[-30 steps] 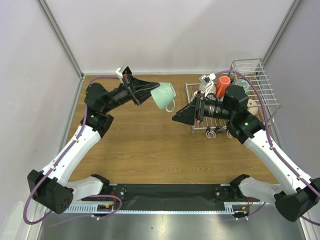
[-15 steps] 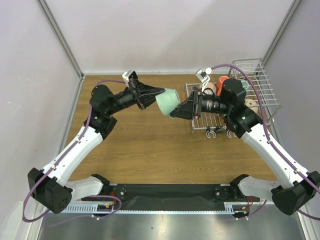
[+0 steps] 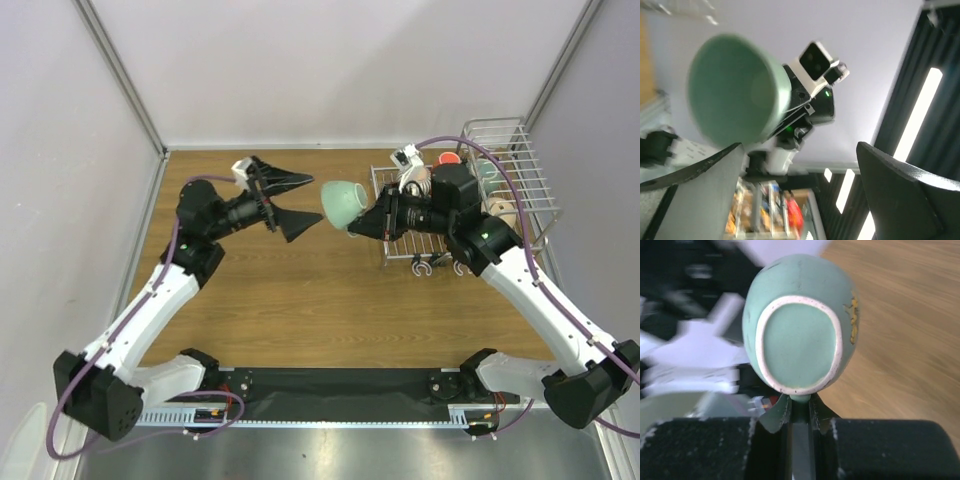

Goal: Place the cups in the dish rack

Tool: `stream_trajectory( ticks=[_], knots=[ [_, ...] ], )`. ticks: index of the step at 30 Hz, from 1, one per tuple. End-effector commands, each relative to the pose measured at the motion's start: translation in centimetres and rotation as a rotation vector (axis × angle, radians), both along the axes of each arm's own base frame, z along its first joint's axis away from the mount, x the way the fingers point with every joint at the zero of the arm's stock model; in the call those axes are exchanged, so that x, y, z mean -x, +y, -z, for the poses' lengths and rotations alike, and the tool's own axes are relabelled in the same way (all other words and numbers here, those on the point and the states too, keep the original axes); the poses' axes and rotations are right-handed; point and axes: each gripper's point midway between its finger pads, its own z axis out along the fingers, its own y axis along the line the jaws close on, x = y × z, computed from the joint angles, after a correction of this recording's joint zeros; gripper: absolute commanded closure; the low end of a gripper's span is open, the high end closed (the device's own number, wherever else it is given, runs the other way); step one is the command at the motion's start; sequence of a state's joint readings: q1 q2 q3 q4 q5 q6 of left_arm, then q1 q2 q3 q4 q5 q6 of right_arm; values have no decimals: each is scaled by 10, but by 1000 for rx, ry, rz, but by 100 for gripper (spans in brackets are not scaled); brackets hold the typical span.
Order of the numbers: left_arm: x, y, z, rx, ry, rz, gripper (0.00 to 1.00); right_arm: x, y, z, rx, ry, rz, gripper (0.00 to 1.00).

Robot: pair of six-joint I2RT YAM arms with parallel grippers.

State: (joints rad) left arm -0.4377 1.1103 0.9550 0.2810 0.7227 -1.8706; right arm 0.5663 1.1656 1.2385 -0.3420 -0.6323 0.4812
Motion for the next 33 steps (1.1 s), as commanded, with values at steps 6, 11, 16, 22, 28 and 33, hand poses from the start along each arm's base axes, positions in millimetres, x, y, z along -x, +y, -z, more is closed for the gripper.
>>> stream_trajectory(
  ticks=[6, 11, 16, 22, 28, 33],
  knots=[
    [2, 64, 72, -306, 19, -212, 0, -91, -113, 94, 545, -19, 631, 100],
    [12, 67, 100, -353, 61, -215, 0, -115, -156, 138, 680, 52, 761, 100],
    [22, 71, 107, -373, 65, -223, 0, -130, -160, 169, 750, 83, 710, 100],
    [23, 69, 105, -368, 58, -209, 0, -135, -158, 183, 756, 108, 700, 100],
    [23, 67, 104, -366, 59, -200, 0, -133, -152, 190, 749, 119, 688, 100],
    [22, 66, 104, -366, 55, -190, 0, -131, -152, 162, 746, 16, 737, 100]
  ],
)
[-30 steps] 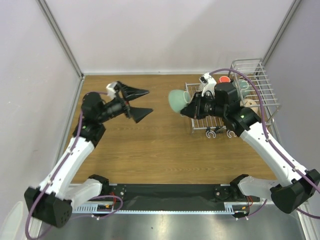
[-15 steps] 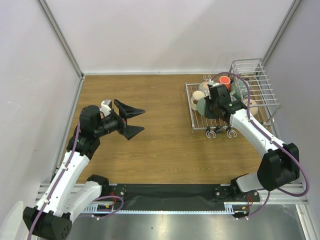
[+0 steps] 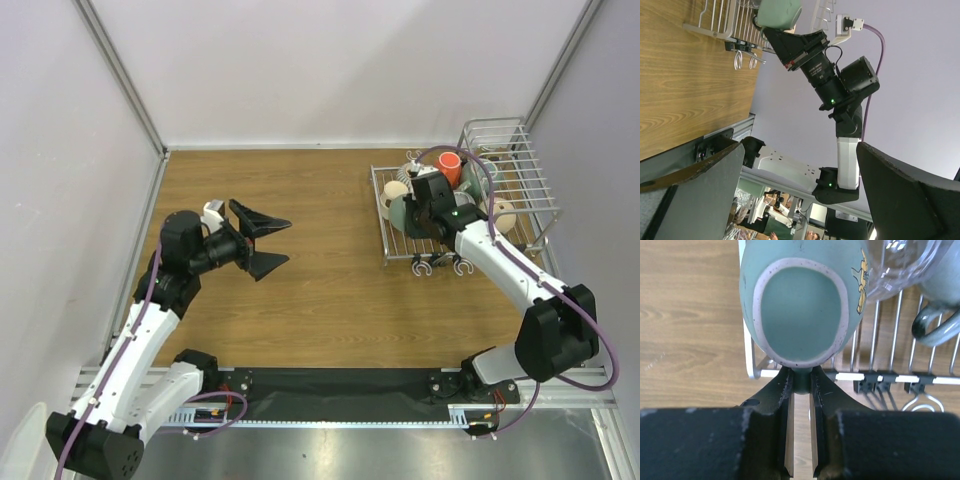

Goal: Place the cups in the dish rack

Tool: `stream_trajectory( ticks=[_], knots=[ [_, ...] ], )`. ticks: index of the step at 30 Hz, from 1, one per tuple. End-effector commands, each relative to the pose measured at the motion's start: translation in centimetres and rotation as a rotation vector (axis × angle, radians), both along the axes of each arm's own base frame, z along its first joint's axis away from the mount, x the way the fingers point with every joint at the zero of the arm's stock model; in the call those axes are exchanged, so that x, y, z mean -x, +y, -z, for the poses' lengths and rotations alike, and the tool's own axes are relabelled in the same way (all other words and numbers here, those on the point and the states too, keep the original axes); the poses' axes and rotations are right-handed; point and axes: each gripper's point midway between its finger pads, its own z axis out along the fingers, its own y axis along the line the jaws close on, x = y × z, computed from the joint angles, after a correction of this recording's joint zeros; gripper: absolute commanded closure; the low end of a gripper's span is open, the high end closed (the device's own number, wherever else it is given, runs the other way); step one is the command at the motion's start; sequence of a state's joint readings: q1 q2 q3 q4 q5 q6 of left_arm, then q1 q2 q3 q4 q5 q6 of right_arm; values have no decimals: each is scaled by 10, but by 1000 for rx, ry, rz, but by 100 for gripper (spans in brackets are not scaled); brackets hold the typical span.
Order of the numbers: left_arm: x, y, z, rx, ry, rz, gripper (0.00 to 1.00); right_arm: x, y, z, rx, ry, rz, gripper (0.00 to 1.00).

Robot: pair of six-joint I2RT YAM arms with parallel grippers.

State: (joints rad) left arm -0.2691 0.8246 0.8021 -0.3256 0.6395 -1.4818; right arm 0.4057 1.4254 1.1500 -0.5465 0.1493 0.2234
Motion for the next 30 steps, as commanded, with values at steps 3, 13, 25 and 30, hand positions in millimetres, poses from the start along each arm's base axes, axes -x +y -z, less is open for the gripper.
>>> stream_trajectory(
  ticks=[3, 13, 25, 30],
  knots=[
    [1, -5, -7, 0, -38, 42, 0, -4, -8, -45, 27, -135, 42, 100],
    [-4, -10, -9, 2, -42, 67, 0, 24, 3, -34, -12, -88, -11, 100],
    [-2, -12, -16, 11, -83, 82, 0, 16, 11, 2, 10, -14, -18, 100],
    [1, -11, -17, 18, -84, 81, 0, 9, 11, 17, 38, 14, -27, 100]
  ],
)
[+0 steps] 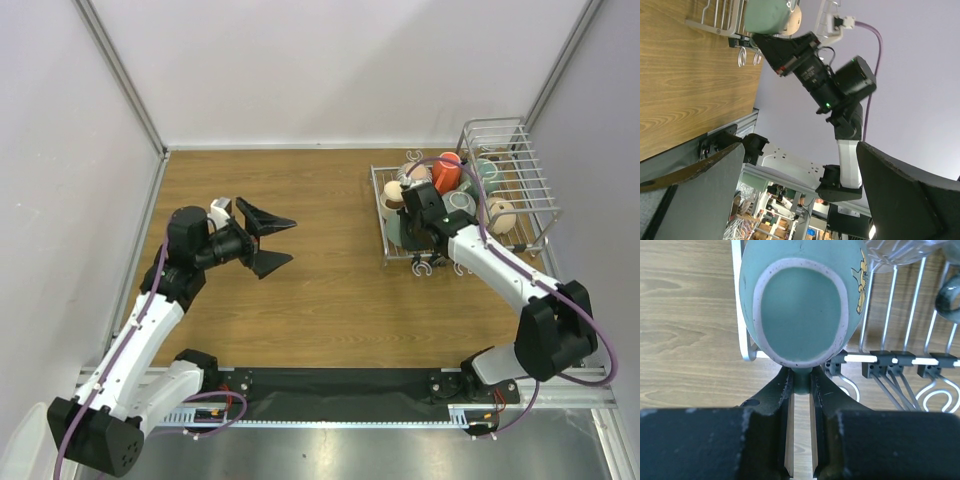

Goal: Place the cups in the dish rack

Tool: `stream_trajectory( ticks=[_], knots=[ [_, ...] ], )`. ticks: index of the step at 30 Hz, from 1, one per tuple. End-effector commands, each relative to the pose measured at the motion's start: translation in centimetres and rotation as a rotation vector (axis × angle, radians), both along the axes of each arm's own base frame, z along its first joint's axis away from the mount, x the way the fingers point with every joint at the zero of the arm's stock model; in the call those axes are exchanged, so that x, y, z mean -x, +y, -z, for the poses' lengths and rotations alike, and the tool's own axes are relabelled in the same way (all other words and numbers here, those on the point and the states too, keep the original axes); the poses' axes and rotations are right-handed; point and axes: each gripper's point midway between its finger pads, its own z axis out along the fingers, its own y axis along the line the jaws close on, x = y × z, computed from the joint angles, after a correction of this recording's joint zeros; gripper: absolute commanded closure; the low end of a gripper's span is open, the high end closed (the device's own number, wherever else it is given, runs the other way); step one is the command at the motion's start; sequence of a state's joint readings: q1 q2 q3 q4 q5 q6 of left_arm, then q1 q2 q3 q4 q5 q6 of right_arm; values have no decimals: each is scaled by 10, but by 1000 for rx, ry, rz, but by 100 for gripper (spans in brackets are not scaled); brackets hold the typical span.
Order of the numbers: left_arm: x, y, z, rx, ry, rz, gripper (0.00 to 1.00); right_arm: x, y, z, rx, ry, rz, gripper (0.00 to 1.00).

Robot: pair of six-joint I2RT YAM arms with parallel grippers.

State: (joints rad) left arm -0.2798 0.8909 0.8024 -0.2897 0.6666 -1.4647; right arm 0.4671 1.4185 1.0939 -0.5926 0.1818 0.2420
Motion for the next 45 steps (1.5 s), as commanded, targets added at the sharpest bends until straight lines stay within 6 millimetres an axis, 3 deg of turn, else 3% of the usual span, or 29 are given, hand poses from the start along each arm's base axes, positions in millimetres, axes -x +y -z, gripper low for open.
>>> stream_trajectory(
  ticks=[1, 30, 33, 38, 45],
  knots=[
    [9, -3, -27, 29, -105, 39, 0, -19, 5, -5, -13, -57, -3, 100],
    [14, 1, -29, 32, -104, 14, 0, -47, 4, 26, 48, 27, 56, 100],
    [14, 2, -28, 30, -106, 11, 0, -43, 3, 24, 44, 23, 57, 94],
    [15, 2, -25, 26, -98, 10, 0, -39, 0, 20, 38, 17, 66, 54],
    [16, 1, -25, 20, -106, 16, 0, -35, -3, -1, 33, -16, 79, 35]
  ],
)
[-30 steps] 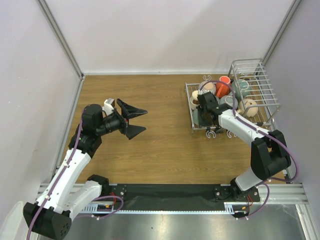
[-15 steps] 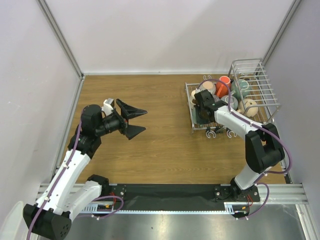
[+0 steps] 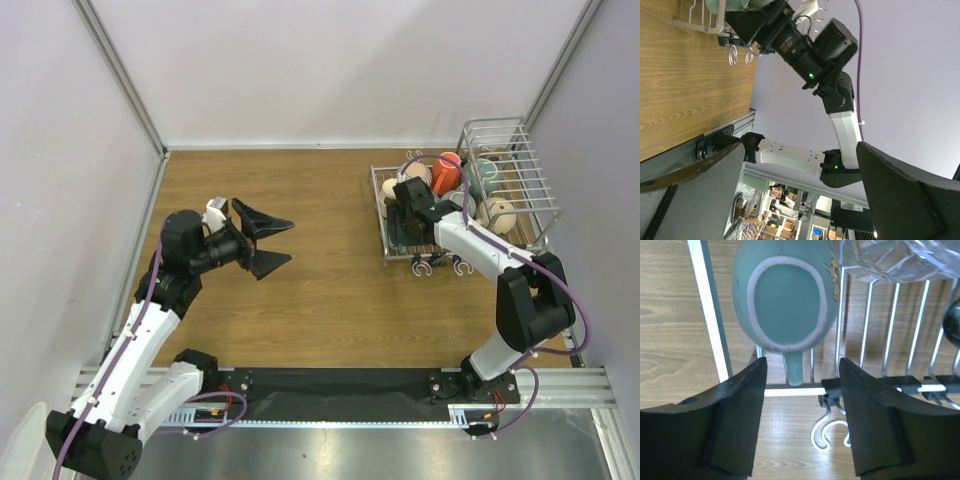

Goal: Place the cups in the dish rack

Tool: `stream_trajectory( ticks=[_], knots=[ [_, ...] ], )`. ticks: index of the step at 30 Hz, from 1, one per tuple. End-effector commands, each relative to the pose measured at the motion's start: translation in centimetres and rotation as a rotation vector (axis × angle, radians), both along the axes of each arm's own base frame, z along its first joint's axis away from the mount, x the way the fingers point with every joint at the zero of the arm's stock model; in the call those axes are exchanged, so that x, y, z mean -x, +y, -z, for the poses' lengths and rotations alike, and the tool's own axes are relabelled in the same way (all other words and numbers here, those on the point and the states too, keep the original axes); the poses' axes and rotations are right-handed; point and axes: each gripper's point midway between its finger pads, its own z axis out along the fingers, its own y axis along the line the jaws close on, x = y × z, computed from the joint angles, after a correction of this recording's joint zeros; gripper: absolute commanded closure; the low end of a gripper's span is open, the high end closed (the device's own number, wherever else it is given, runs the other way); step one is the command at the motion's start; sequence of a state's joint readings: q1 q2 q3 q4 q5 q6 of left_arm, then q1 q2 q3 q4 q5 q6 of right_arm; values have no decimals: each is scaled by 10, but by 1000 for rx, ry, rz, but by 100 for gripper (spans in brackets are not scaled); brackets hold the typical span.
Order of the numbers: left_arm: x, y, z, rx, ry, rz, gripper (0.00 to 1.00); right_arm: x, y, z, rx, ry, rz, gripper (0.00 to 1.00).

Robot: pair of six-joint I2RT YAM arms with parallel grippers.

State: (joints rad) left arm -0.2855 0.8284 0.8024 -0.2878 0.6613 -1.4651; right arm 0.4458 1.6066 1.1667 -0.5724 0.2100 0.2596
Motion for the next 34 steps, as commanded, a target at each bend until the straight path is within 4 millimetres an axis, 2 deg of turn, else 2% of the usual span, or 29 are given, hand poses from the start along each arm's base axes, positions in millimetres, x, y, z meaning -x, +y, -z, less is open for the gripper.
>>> stream_trajectory(
  ticks=[1, 4, 6, 9, 10, 11, 12, 14, 15, 18, 19, 21, 22, 24, 27, 29, 30, 32, 33, 34],
  knots=[
    [6, -2, -9, -2, -44, 18, 0, -6, -5, -43, -16, -104, 29, 33],
    [7, -5, -6, -14, -47, 29, 0, 1, -12, -56, -8, -114, 48, 27],
    [9, -8, -5, -31, -59, 43, 0, 5, -15, -75, -22, -149, 55, 24],
    [10, -14, 3, -77, -75, 81, 0, 17, -21, -103, -48, -194, 65, 12],
    [12, -17, 2, -90, -83, 96, 0, 24, -24, -107, -46, -194, 69, 3],
    [10, -20, 9, -124, -97, 120, 0, 27, -25, -113, -54, -205, 73, 0],
    [10, -22, 11, -145, -109, 132, 0, 35, -29, -125, -83, -238, 90, 0],
    [14, -32, 15, -198, -151, 189, 0, 46, -30, -132, -124, -254, 99, 0],
    [17, -37, 18, -219, -168, 208, 0, 55, -31, -144, -177, -293, 111, 0],
    [22, -46, 24, -248, -233, 249, 0, 73, -24, -134, -283, -301, 141, 0],
    [22, -48, 32, -246, -246, 248, 0, 82, -21, -131, -327, -325, 131, 0],
    [26, -48, 33, -213, -271, 242, 0, 90, -17, -125, -383, -321, 147, 0],
    [26, -49, 40, -196, -289, 240, 0, 96, -15, -124, -426, -313, 166, 0],
    [31, -45, 48, -187, -299, 229, 0, 106, -13, -104, -438, -254, 174, 0],
    [33, -42, 55, -187, -329, 222, 0, 117, -12, -92, -457, -202, 194, 0],
    [36, -43, 52, -171, -359, 227, 0, 120, -12, -87, -481, -198, 212, 0],
    [37, -42, 58, -169, -353, 229, 0, 120, -9, -90, -503, -209, 202, 0],
    [39, -44, 49, -126, -395, 229, 0, 124, -5, -95, -541, -234, 167, 1],
    [41, -43, 55, -114, -395, 231, 0, 123, -4, -98, -565, -254, 165, 1],
    [41, -45, 38, -57, -462, 215, 0, 123, -3, -102, -588, -275, 165, 0]
  ],
)
